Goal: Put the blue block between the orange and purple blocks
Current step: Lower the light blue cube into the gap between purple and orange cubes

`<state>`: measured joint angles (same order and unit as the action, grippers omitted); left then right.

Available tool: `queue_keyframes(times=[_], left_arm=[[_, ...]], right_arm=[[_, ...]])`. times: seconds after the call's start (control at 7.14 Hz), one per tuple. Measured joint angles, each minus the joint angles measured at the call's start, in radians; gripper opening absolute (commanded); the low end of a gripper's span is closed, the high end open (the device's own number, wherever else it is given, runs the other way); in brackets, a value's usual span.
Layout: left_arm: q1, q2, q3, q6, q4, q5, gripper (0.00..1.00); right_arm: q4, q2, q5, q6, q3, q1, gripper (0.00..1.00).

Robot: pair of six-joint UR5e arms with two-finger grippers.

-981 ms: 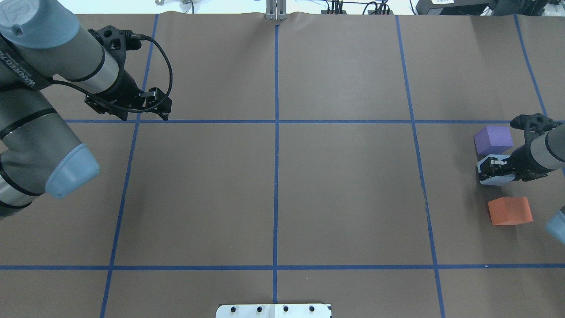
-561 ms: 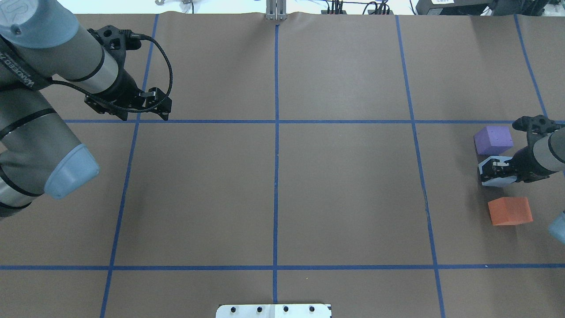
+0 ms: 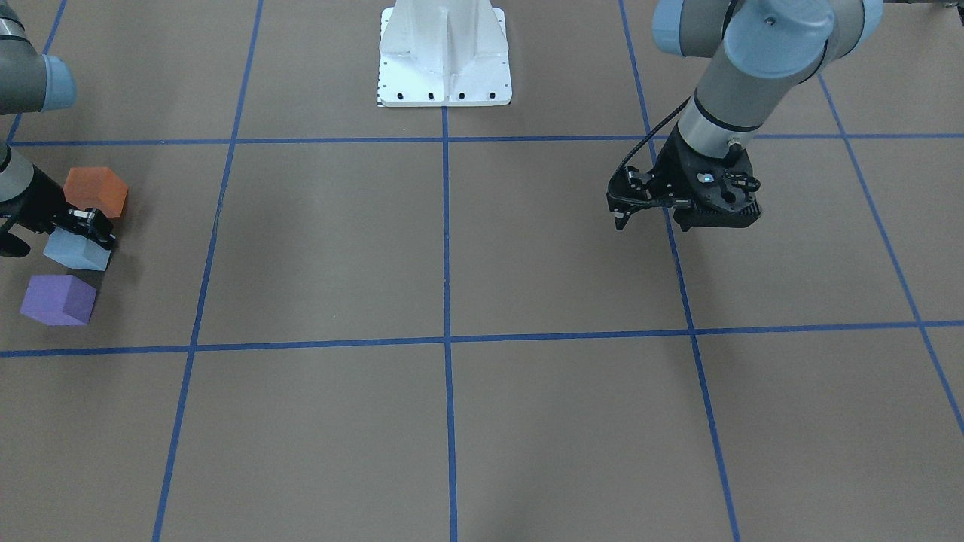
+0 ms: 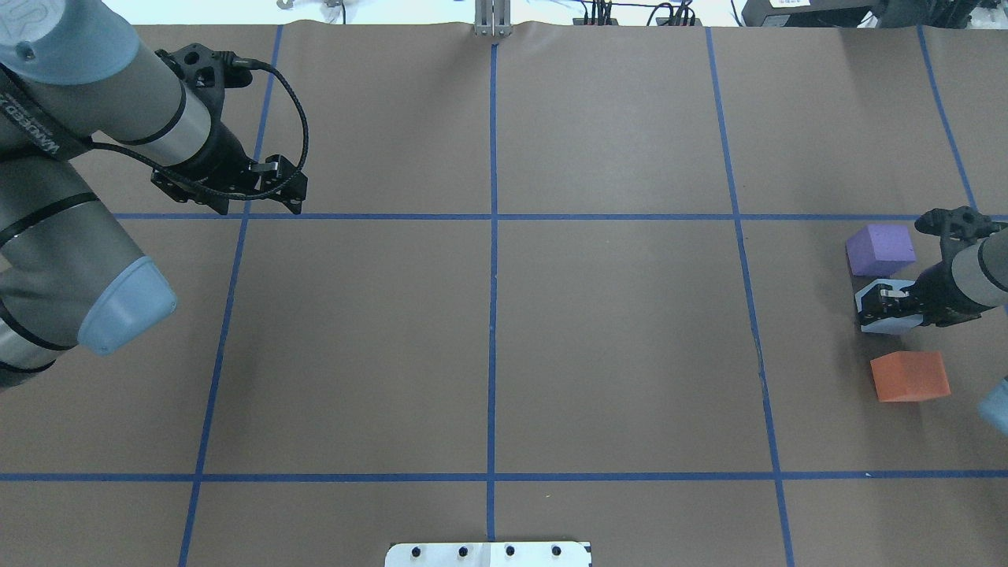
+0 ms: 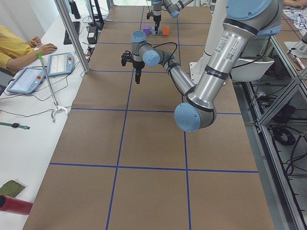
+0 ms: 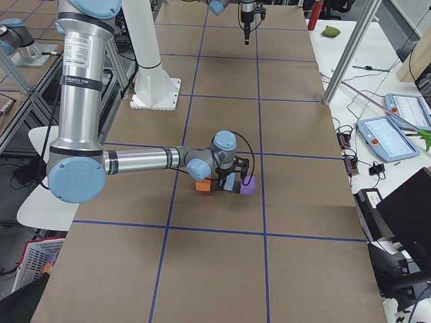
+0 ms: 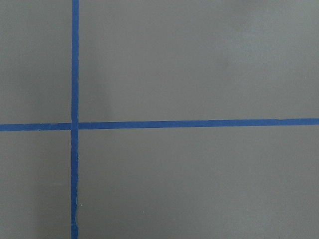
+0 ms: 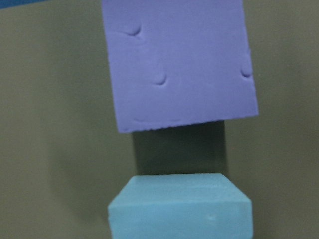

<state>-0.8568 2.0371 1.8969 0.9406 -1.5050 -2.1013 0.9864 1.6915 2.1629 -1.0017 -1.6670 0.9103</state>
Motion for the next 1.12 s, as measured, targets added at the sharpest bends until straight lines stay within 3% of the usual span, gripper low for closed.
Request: queue_keyframes(times=[0.14,0.28,1.12], left_arm=[[0.0,0.0,0.002,0.001,0.0,0.0,1.0],[0.0,0.0,0.003,0.001,0.0,0.0,1.0],[0.001,0.004,0.004,0.002,0.0,0.0,1.0]], right_arm=[[0.0,0.0,0.0,0.0,0.001,0.0,0.55],[0.0,0.0,0.0,0.0,0.002,0.0,0.99],[-0.002,0.01,-0.001,-0.002,-0.015,0.003,1.0]])
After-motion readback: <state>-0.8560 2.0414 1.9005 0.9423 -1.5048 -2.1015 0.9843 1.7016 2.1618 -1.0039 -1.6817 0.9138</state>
